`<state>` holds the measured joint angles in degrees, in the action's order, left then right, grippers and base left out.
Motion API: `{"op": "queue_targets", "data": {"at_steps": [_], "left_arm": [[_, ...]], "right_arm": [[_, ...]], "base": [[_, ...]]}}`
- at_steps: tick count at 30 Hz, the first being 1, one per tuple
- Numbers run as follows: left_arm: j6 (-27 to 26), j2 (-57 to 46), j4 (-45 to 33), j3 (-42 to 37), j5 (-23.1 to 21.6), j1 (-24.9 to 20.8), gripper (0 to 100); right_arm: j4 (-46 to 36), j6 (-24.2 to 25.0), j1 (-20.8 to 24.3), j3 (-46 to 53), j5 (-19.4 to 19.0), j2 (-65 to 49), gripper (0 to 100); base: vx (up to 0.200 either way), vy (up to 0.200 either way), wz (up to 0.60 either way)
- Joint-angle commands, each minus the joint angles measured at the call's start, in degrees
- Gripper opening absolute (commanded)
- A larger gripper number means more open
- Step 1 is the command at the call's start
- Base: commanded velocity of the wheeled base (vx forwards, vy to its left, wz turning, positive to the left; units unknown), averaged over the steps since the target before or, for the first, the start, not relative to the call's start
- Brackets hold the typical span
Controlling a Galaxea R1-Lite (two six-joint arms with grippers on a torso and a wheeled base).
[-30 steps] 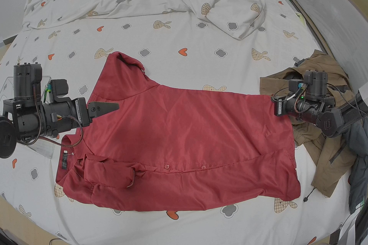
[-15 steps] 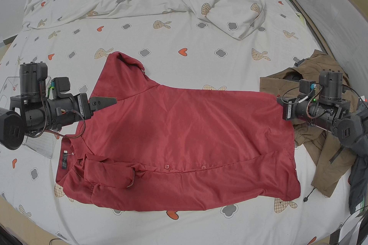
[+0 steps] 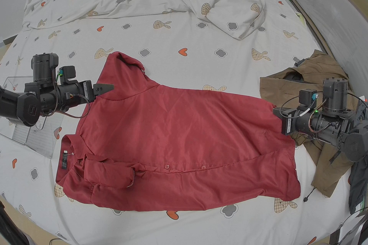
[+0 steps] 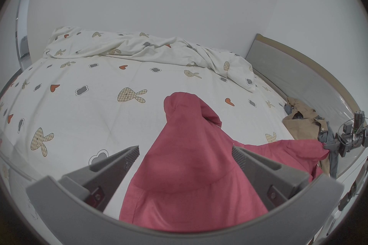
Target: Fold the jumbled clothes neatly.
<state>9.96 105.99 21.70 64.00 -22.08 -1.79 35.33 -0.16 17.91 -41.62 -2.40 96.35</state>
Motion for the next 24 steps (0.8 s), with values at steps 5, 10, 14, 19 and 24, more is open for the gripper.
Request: {"op": "queue_targets", "data": {"at_steps": [5,10,14,19,24], "left_arm": [[-6.53,6.78,0.45,6.66,3.18,0.21,100],[-6.88,8.36,3.35,9.04,3.36,0.12,100],[-7.06,10.56,3.88,12.38,4.41,0.12,100],[-7.24,13.02,4.05,14.57,4.59,0.12,100],[-7.32,15.39,4.05,17.3,4.59,0.03,100]], "right_arm": [[0.0,-0.02,2.13,1.36,0.03,-0.64,0],[0.0,-0.02,2.39,1.63,0.03,-0.55,0],[0.0,0.07,2.83,1.54,0.03,-0.2,0],[0.0,0.07,3.36,1.54,0.12,-0.29,0],[0.0,0.07,3.36,1.63,0.12,-0.55,0]], "base": [[0.0,0.0,0.0],[0.0,0.0,0.0],[0.0,0.0,0.0],[0.0,0.0,0.0],[0.0,0.0,0.0]]}}
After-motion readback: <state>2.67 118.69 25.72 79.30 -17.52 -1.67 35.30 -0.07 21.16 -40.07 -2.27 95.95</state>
